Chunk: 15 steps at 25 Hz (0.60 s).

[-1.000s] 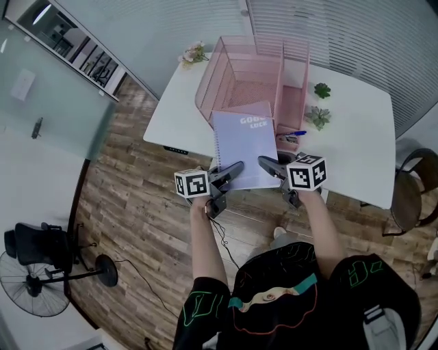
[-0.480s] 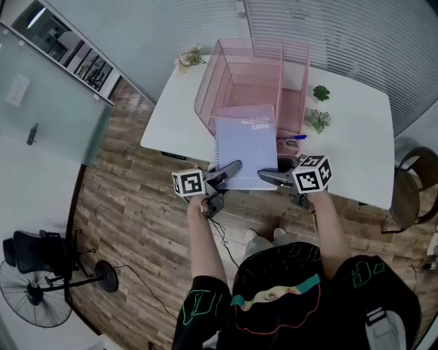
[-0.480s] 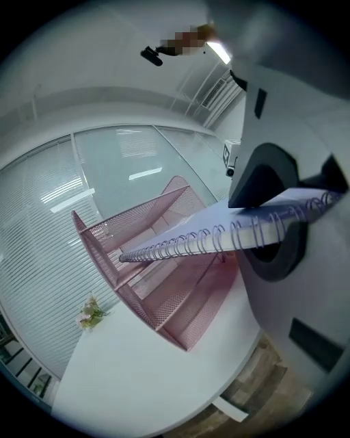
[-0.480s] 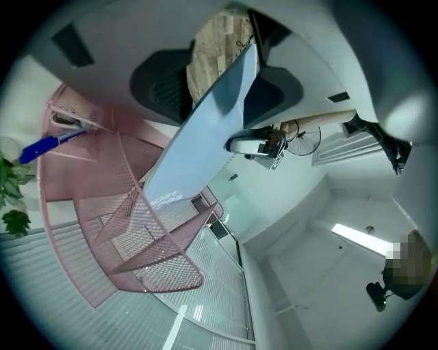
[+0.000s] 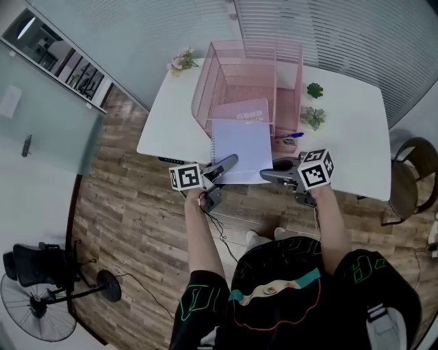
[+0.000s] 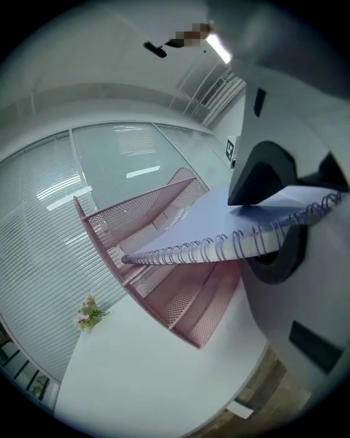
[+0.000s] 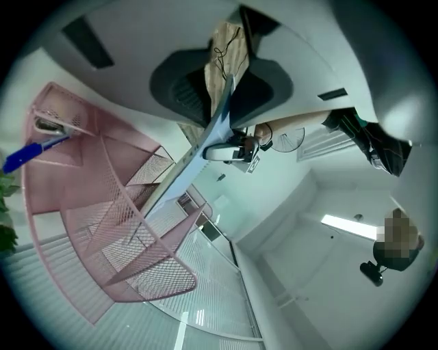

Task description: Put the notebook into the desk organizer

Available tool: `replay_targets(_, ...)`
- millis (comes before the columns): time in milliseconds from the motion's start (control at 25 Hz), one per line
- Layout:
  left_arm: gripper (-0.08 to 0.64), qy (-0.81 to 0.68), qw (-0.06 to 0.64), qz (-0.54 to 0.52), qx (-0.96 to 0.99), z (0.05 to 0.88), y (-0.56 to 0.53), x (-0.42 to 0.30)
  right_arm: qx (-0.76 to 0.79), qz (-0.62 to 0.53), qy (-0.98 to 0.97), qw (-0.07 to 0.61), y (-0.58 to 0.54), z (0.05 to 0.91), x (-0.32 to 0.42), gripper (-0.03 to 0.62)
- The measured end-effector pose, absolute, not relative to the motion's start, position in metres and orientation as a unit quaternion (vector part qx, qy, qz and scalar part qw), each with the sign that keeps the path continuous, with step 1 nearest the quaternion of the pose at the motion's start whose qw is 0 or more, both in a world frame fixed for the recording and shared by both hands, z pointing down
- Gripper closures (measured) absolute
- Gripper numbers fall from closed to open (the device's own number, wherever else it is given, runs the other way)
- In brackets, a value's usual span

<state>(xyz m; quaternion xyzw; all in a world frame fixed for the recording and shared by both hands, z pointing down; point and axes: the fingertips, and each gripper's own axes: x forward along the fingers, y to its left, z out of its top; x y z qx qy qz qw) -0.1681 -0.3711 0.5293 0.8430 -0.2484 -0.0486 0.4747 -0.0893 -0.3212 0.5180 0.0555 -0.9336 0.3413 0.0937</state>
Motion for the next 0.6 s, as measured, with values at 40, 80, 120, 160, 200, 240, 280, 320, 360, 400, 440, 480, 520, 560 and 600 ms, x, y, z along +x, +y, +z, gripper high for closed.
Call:
replay_targets(40, 0.466, -0.253, 0.469, -0.046, 0.845, 0.529, -0.373, -0.169, 0.060, 0.342, -0.934, 0.085, -0.324, 0.517, -0.090, 0.505)
replay_targets(80, 0.457, -0.259, 0.463, -0.044, 0.847, 0.528, -0.375, -0.170, 0.064, 0.343, -0.934, 0.074, -0.326, 0.515, -0.090, 0.511)
replay_targets(120, 0.440, -0.268, 0.456, -0.044, 0.848, 0.527, -0.378, -0.173, 0.067, 0.344, -0.934, 0.063, -0.327, 0.514, -0.091, 0.515)
replay_targets(160, 0.407, -0.278, 0.449, -0.046, 0.848, 0.525, -0.381, -0.176, 0.069, 0.345, -0.935, 0.051, -0.329, 0.512, -0.093, 0.521)
replay_targets(200, 0.374, -0.287, 0.442, -0.049, 0.848, 0.522, -0.385, -0.180, 0.070, 0.345, -0.935, 0.039, -0.331, 0.510, -0.095, 0.525)
replay_targets(240, 0.340, -0.295, 0.437, -0.051, 0.848, 0.519, -0.389, -0.184, 0.073, 0.346, -0.935, 0.028, -0.334, 0.508, -0.096, 0.527)
replay_targets(280, 0.306, -0.302, 0.432, -0.052, 0.848, 0.517, -0.391, -0.187, 0.077, 0.346, -0.935, 0.018, -0.336, 0.506, -0.097, 0.531)
replay_targets(320, 0.280, -0.308, 0.428, -0.050, 0.848, 0.516, -0.392, -0.189, 0.082, 0.347, -0.934, 0.010, -0.339, 0.505, -0.098, 0.534)
replay_targets(360, 0.262, -0.314, 0.425, -0.049, 0.848, 0.516, -0.390, -0.191, 0.088, 0.348, -0.933, 0.005, -0.341, 0.505, -0.098, 0.537)
replay_targets(400, 0.248, -0.320, 0.421, -0.048, 0.847, 0.516, -0.388, -0.194, 0.095, 0.349, -0.932, 0.001, -0.343, 0.505, -0.098, 0.538)
replay_targets(440, 0.238, -0.327, 0.419, -0.049, 0.846, 0.517, -0.386, -0.197, 0.101, 0.351, -0.931, -0.002, -0.345, 0.505, -0.099, 0.539)
replay_targets(480, 0.236, -0.332, 0.416, -0.052, 0.845, 0.517, -0.383, -0.200, 0.106, 0.354, -0.929, -0.007, -0.348, 0.505, -0.100, 0.538)
replay_targets(520, 0.236, -0.336, 0.415, -0.057, 0.844, 0.517, -0.381, -0.203, 0.110, 0.357, -0.928, -0.013, -0.351, 0.503, -0.101, 0.538)
replay_targets(560, 0.236, -0.341, 0.414, -0.062, 0.842, 0.518, -0.378, -0.206, 0.112, 0.360, -0.926, -0.022, -0.355, 0.502, -0.103, 0.538)
replay_targets(600, 0.236, -0.346, 0.413, -0.066, 0.840, 0.519, -0.375, -0.209, 0.114, 0.363, -0.924, -0.032, -0.358, 0.500, -0.104, 0.538)
